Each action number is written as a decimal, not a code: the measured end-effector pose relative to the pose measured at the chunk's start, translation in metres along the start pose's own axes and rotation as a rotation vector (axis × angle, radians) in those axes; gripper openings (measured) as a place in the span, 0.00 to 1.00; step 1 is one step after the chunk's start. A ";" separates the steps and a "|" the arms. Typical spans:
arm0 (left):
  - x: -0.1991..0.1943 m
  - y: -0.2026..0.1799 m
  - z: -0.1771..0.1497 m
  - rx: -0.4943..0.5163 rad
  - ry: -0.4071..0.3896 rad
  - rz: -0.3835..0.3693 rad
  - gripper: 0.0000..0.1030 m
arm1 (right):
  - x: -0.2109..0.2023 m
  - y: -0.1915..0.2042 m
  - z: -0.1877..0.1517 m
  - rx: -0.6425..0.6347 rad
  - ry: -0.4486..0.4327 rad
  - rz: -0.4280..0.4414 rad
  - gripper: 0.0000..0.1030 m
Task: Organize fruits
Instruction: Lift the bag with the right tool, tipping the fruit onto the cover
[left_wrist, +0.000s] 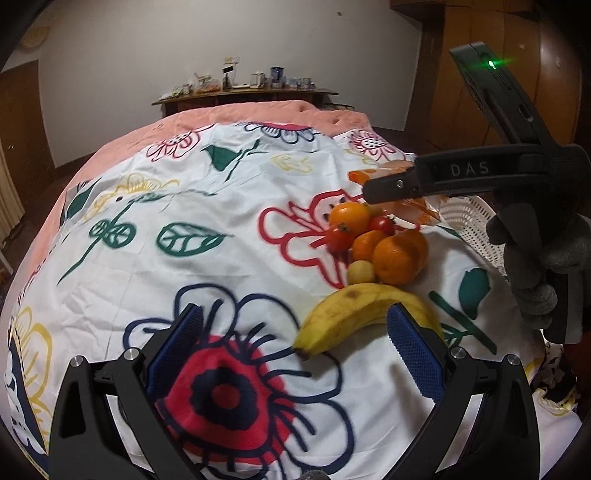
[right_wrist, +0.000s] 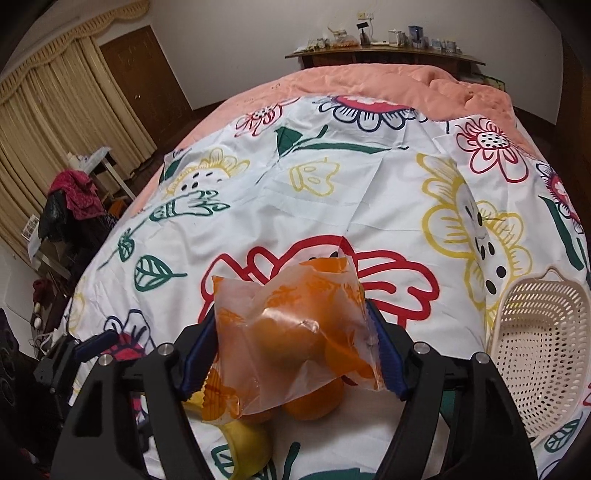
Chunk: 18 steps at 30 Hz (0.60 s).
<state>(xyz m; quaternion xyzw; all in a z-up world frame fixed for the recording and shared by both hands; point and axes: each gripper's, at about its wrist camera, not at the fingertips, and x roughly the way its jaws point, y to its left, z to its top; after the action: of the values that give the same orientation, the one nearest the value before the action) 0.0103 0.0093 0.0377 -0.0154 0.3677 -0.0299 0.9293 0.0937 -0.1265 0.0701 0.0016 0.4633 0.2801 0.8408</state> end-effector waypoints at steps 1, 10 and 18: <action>0.000 -0.003 0.001 0.009 -0.002 -0.003 0.98 | -0.002 -0.001 0.000 0.003 -0.005 0.002 0.71; 0.009 -0.028 0.016 0.060 -0.011 -0.020 0.98 | -0.028 -0.018 -0.005 0.054 -0.058 0.010 0.71; 0.024 -0.050 0.029 0.115 0.008 -0.020 0.98 | -0.052 -0.054 -0.015 0.135 -0.111 -0.009 0.71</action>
<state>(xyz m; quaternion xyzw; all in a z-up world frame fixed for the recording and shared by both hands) 0.0455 -0.0415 0.0443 0.0345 0.3691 -0.0606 0.9268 0.0861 -0.2004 0.0883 0.0717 0.4339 0.2440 0.8644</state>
